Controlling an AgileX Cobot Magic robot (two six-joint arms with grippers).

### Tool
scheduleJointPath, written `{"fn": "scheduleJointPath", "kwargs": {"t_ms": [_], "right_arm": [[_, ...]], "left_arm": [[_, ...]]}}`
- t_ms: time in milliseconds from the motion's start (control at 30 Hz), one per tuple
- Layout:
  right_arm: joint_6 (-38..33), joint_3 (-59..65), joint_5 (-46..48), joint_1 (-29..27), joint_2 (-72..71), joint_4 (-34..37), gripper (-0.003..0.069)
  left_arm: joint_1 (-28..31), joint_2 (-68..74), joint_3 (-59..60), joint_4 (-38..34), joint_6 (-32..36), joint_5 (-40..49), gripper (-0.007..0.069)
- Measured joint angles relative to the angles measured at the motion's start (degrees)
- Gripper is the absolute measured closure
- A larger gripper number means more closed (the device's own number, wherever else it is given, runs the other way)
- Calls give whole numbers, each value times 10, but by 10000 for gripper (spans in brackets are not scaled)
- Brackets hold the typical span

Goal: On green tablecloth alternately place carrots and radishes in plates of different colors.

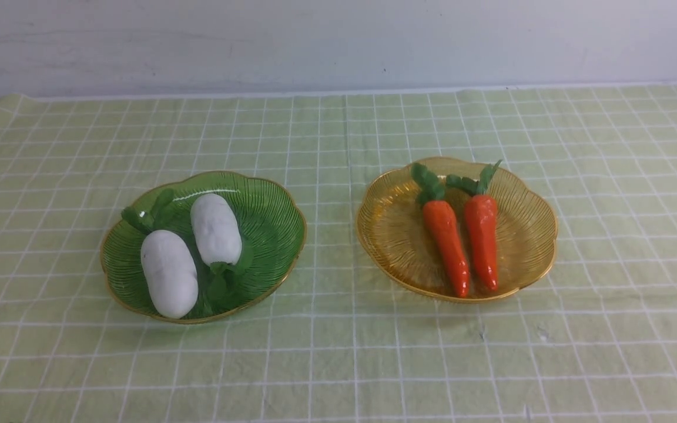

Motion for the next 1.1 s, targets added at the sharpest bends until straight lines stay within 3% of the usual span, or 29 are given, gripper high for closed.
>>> {"fn": "scheduleJointPath", "kwargs": {"t_ms": [233,500,633,833,1100], "right_arm": [[3,0,0,0,0,-1,673],[2,23,91,-7,0,-100,673],[7,97,134,-58,0,-144,673],[57,236,142,-131,0,-153,673],[147,314,138,-166,1,-157,673]], "left_arm": [[0,0,0,0,0,0,632],[0,0,0,1,0,0,632],[0,0,0,1,0,0,632],[0,0,0,1,0,0,632],[0,0,0,1,0,1,632]]}}
